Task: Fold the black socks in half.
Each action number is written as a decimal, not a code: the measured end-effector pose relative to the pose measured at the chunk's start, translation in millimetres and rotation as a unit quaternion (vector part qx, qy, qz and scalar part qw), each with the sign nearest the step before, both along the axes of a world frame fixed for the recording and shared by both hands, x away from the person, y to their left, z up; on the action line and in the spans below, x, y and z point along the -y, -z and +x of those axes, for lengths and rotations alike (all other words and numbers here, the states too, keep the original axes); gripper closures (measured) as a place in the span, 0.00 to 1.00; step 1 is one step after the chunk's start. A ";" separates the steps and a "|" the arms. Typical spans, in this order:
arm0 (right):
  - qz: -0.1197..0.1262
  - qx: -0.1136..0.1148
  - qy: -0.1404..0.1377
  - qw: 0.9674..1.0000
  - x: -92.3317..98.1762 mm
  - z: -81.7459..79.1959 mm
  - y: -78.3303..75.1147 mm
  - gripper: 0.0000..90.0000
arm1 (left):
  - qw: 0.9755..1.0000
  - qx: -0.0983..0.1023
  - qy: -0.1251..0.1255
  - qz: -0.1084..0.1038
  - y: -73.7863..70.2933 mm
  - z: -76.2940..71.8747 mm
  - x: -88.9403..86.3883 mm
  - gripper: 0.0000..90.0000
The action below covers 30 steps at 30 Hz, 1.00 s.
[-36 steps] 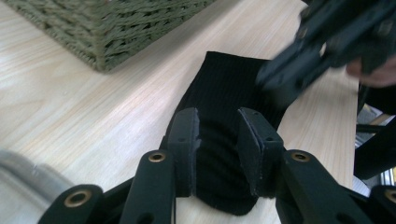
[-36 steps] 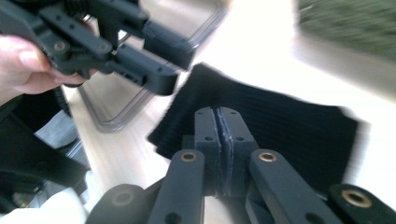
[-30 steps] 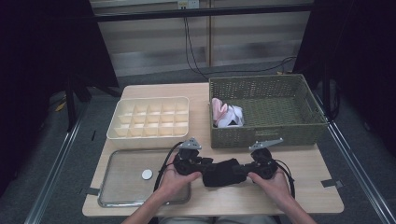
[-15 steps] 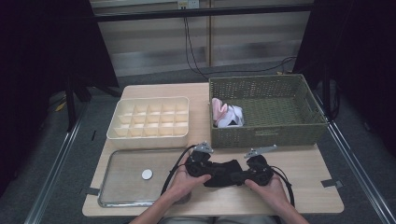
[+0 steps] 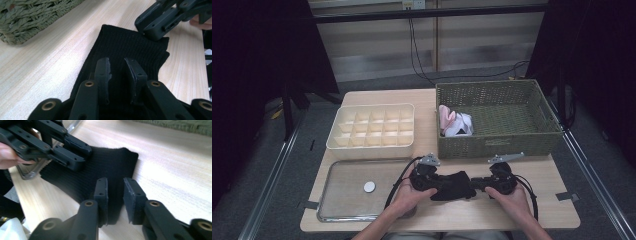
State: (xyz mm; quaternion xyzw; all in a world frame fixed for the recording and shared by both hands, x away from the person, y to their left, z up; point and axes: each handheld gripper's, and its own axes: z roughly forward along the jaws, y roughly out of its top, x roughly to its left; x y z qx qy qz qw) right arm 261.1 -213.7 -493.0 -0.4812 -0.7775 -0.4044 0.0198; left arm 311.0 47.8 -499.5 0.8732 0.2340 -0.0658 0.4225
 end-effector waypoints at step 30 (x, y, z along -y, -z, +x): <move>0.039 -0.028 -0.010 0.999 -15.5 1.2 10.5 0.66 | 1.000 0.002 0.019 -0.001 1.6 -6.2 3.8 0.85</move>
